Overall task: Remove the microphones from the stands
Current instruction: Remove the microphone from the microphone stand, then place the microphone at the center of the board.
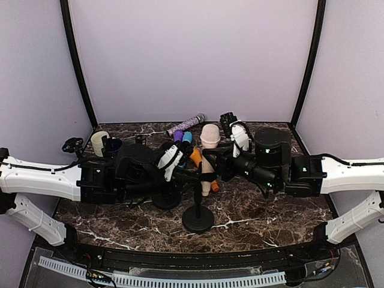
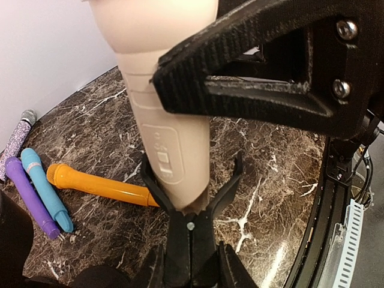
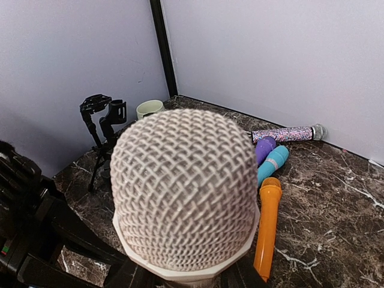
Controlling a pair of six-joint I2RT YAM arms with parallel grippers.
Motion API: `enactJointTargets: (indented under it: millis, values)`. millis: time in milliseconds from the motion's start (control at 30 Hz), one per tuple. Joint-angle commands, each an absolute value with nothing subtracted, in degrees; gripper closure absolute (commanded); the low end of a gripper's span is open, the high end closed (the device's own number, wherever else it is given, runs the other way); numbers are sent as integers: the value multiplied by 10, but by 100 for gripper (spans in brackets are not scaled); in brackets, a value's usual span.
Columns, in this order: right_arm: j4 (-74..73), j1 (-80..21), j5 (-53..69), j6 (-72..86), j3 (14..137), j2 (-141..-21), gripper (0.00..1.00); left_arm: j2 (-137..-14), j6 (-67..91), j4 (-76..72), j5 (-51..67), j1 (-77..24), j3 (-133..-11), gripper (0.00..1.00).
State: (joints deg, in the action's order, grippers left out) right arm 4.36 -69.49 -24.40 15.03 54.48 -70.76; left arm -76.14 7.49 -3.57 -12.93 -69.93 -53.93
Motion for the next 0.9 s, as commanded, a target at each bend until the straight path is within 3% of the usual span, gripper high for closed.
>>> enactJointTargets:
  millis: [0,233,300,367,400,500,633,867]
  values:
    - [52,-701,-293,155,563,-676,100,-752,76,-19,-124,-700,-522,94]
    - [-52,-669,-362,175,580,-642,100,-747,74,-10,-136,-700,-527,90]
    - [-87,-638,-340,198,590,-644,100,-742,75,-9,-140,-700,-528,82]
    - [-112,-605,-315,214,594,-651,100,-736,78,-8,-142,-700,-529,65]
    - [-121,-591,-302,219,595,-655,100,-732,79,-6,-143,-700,-532,51]
    - [-141,-547,-260,230,604,-672,100,-724,80,9,-142,-700,-545,31]
    - [-169,-502,-219,233,627,-701,100,-710,85,29,-135,-700,-568,23]
    - [-191,-446,-129,215,677,-771,100,-665,115,51,-123,-687,-575,21]
